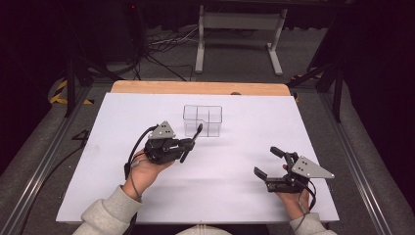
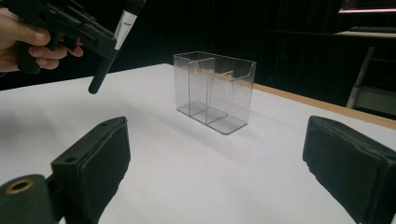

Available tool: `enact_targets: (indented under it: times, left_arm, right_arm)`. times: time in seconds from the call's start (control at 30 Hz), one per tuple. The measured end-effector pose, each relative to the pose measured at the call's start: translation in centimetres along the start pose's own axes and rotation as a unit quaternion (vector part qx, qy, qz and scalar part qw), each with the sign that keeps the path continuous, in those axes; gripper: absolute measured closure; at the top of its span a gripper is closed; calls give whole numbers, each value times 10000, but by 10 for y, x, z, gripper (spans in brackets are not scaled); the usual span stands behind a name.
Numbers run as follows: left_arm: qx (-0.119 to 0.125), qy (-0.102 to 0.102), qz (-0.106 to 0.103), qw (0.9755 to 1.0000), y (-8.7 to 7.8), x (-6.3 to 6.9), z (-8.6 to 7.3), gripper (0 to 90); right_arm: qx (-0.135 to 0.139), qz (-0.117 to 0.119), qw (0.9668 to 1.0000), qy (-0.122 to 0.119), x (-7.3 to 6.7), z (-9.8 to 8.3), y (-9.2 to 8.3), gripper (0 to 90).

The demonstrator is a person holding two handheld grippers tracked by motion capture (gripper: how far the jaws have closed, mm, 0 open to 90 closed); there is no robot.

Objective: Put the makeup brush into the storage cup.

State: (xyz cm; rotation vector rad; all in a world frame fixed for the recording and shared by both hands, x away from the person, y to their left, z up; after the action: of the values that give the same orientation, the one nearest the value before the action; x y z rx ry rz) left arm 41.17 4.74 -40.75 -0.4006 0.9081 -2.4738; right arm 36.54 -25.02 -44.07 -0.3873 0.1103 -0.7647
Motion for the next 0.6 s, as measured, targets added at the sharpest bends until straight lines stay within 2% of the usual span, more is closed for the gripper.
enact_targets:
  times: [0.1,0.17,0.23,0.27,0.53,0.6]
  left_arm:
    - [249,89,64,9996,-3,0,5,778]
    - [343,129,16,9993,-4,0,8,778]
    - [488,33,-61,9988,-4,2,13,778]
    - [535,83,-32,9985,-4,1,15,778]
    - [851,119,-20,9963,-6,0,28,778]
    - [924,160,44,9956,-8,-2,32,778]
  right_arm:
    - [11,3,10000,-10,0,0,0,79]
    - [6,6,10000,-12,0,0,1,79]
    - [8,10,10000,-27,0,0,1,79]
    - [11,12,10000,-28,-1,0,1,78]
    - [11,16,10000,-20,0,0,1,78]
    - [14,19,10000,-23,-1,0,0,78]
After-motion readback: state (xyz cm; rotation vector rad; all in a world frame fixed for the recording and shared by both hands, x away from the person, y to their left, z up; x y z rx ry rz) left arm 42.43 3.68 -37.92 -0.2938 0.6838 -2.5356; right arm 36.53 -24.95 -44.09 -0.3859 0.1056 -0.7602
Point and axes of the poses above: each handheld gripper's, and its own axes: y roughly forward along the jaws, z roughly out of its top, x roughly to its right, the point moved 7 cm from there along y, roughly forward along the jaws, and after that the axes turned 14 degrees about -x, right-handed, at the moved point
